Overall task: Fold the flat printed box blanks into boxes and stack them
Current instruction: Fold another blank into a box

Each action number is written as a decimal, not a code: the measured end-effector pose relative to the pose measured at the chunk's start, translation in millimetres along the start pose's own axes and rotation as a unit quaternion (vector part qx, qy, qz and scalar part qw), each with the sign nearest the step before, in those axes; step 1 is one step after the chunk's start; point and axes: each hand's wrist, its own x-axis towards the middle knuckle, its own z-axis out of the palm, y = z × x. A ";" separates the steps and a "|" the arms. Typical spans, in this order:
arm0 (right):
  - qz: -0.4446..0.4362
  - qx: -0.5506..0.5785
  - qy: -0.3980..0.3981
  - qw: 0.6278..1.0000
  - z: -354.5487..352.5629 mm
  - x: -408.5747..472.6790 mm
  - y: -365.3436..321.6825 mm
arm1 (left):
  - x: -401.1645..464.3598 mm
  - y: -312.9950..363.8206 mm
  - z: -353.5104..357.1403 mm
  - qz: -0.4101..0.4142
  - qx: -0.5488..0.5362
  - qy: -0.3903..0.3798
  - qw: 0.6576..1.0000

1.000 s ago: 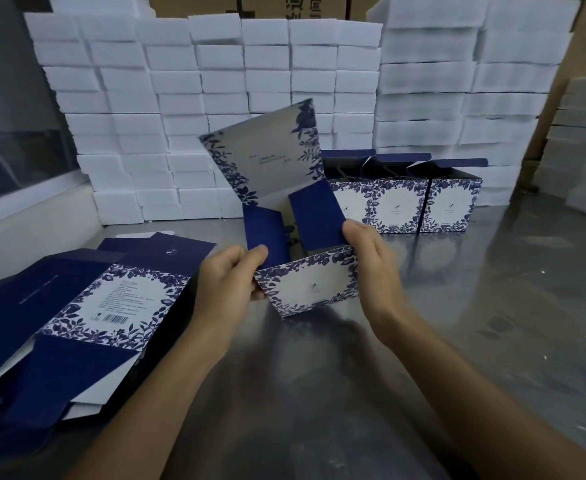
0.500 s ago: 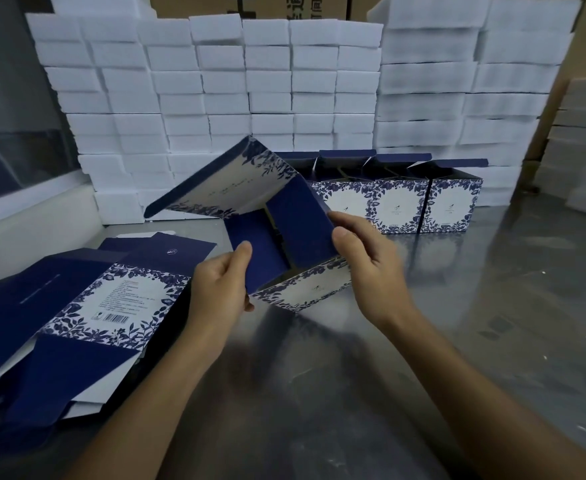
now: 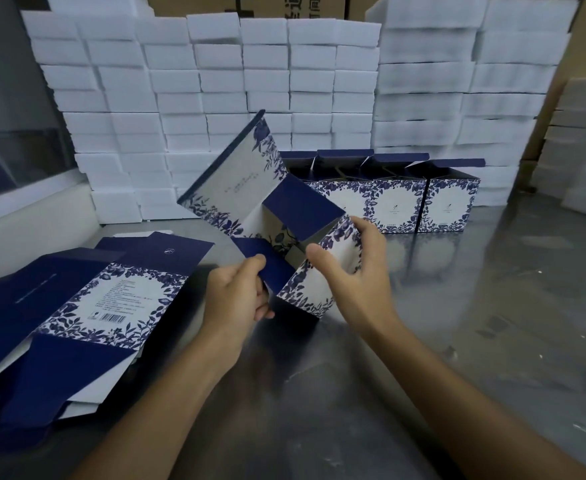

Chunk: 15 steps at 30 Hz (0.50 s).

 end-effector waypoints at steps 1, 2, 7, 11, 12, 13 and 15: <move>0.000 0.004 0.000 1.000 -0.9 0.6 -1.1 | 0.4 -0.4 -0.9 -0.007 0.006 -0.004 1.000; -0.003 0.005 -0.002 1.000 -1.6 1.0 -1.8 | 1.4 -0.9 -2.4 -0.016 0.011 -0.001 1.000; -0.039 -0.014 -0.049 0.998 -7.5 1.2 -2.3 | 13.8 -5.8 -15.7 -0.058 0.002 0.050 0.997; -0.059 -0.024 -0.076 0.995 -8.4 1.0 -1.6 | 15.0 -12.6 -19.2 -0.073 0.008 0.044 0.996; -0.057 -0.023 -0.071 0.996 -8.6 1.3 -2.3 | 14.6 -13.1 -19.1 -0.069 0.011 0.037 0.997; -0.050 -0.018 -0.064 0.997 -9.2 1.5 -3.2 | 13.9 -12.8 -19.4 -0.063 0.006 0.031 0.998; -0.020 0.008 -0.051 0.998 -10.4 3.4 -4.9 | 13.3 -10.8 -21.7 -0.049 -0.032 0.027 0.998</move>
